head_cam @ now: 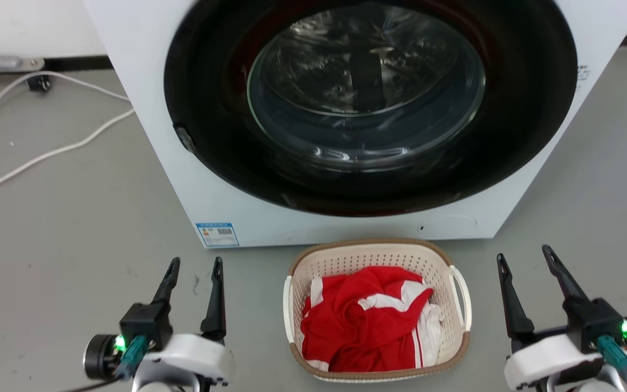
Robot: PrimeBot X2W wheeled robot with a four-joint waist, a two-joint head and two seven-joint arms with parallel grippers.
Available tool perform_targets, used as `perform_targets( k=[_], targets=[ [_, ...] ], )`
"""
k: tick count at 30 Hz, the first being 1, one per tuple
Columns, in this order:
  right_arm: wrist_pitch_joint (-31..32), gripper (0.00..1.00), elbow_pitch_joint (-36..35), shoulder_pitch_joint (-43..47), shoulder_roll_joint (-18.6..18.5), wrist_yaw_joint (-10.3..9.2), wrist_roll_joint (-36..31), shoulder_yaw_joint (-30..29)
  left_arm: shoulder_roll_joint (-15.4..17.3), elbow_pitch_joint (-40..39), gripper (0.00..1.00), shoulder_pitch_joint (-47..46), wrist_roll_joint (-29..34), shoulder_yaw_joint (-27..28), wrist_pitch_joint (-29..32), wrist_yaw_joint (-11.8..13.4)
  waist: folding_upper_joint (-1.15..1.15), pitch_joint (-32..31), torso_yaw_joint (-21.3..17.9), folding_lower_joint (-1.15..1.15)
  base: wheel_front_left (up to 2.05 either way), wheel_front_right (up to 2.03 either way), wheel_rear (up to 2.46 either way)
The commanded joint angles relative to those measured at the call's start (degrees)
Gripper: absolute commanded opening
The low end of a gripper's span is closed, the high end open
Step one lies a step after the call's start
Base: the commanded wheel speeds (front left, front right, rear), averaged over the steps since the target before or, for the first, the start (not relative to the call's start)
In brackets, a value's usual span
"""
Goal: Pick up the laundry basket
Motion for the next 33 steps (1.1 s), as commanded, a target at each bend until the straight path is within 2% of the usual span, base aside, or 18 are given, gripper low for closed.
perform_targets(
  k=[1, 12, 21, 33],
  targets=[
    [-0.1, 1.0, 1.0, -1.8, -0.1, -0.04, -0.5, -0.2, 0.1, 1.4, 1.0, -1.9, -0.3, -0.5, -0.2, -0.4, 0.0, 2.1, -0.4, 0.0, 0.0, 0.0, 0.0],
    [-0.1, 1.0, 11.6, -11.8, -0.2, -0.04, -4.2, 0.7, 0.1, 17.4, 1.0, -12.7, -1.9, -3.9, -0.2, -1.9, 0.0, 9.6, -2.2, 0.0, 0.0, 0.0, 0.0],
    [-0.1, 1.0, 22.7, -21.3, -4.0, -0.04, -4.5, 3.9, 0.1, 29.9, 1.0, -22.8, -3.6, -6.5, -0.2, -2.9, 0.0, 17.6, -2.5, 0.0, 0.0, 0.0, 0.0],
    [-0.1, 1.0, 36.4, -33.5, -7.2, -0.05, -3.2, 9.1, 0.1, 47.0, 1.0, -36.9, -8.3, -13.0, -0.2, -4.3, 0.0, 28.5, -2.1, 0.0, 0.0, 0.0, 0.0]
  ],
)
